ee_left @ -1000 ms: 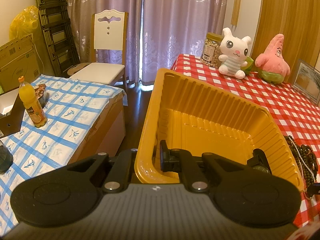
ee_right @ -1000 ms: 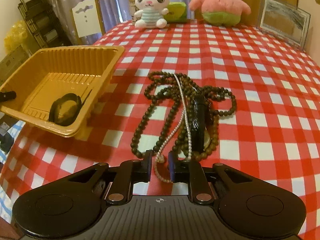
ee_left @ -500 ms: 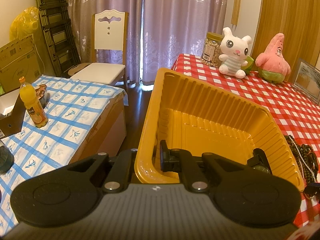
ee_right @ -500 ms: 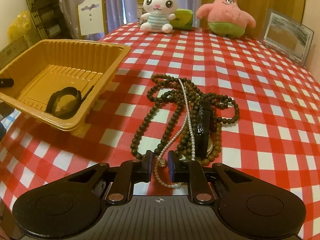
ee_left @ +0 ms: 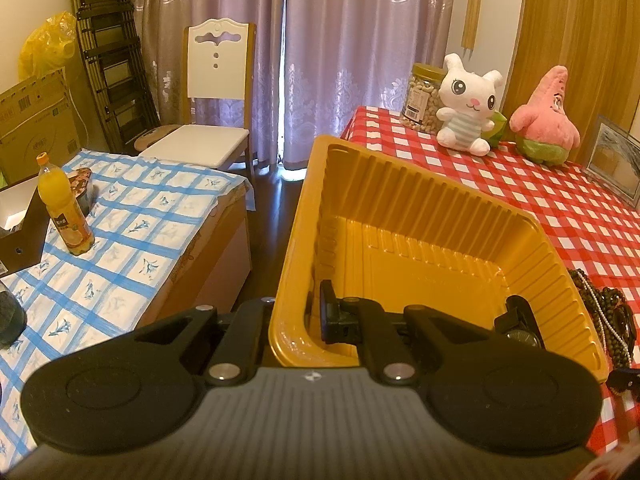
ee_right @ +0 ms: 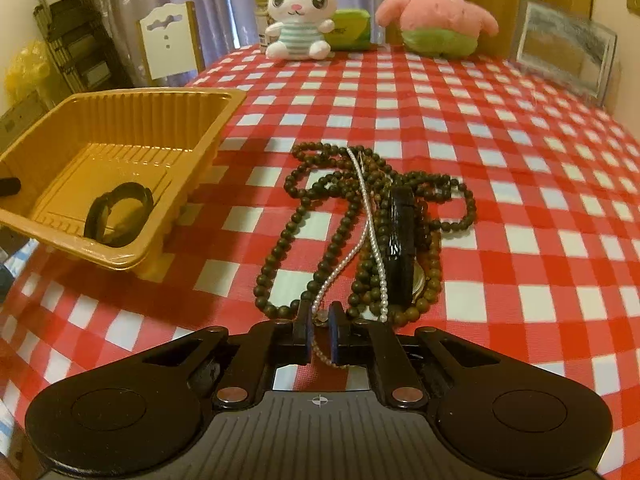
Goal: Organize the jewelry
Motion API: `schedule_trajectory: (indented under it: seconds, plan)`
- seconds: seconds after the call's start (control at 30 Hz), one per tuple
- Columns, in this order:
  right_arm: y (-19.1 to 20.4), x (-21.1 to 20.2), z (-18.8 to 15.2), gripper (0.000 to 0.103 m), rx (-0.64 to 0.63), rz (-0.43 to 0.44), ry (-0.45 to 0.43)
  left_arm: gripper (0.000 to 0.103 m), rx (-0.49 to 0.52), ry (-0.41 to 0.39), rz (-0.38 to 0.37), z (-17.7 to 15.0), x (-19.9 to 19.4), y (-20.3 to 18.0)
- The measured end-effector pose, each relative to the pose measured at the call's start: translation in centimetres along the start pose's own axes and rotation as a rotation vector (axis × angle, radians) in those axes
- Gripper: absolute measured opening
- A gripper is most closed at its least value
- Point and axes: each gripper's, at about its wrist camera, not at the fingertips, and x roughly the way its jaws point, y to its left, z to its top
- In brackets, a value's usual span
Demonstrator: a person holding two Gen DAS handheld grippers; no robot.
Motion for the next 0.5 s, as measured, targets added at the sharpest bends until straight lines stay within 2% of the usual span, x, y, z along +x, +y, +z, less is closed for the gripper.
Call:
schedule_trajectory:
  seconds: [0.2, 0.5]
  plan:
    - [-1.6, -0.1, 0.2, 0.009, 0.147, 0.033, -0.01, 0.008, 0.002, -0.001, -0.001, 0.0, 0.0, 0.0]
    - [-2.4, -1.2, 0.4, 0.005, 0.193, 0.057, -0.055, 0.008, 0.001, 0.0, 0.0, 0.0, 0.1, 0.0]
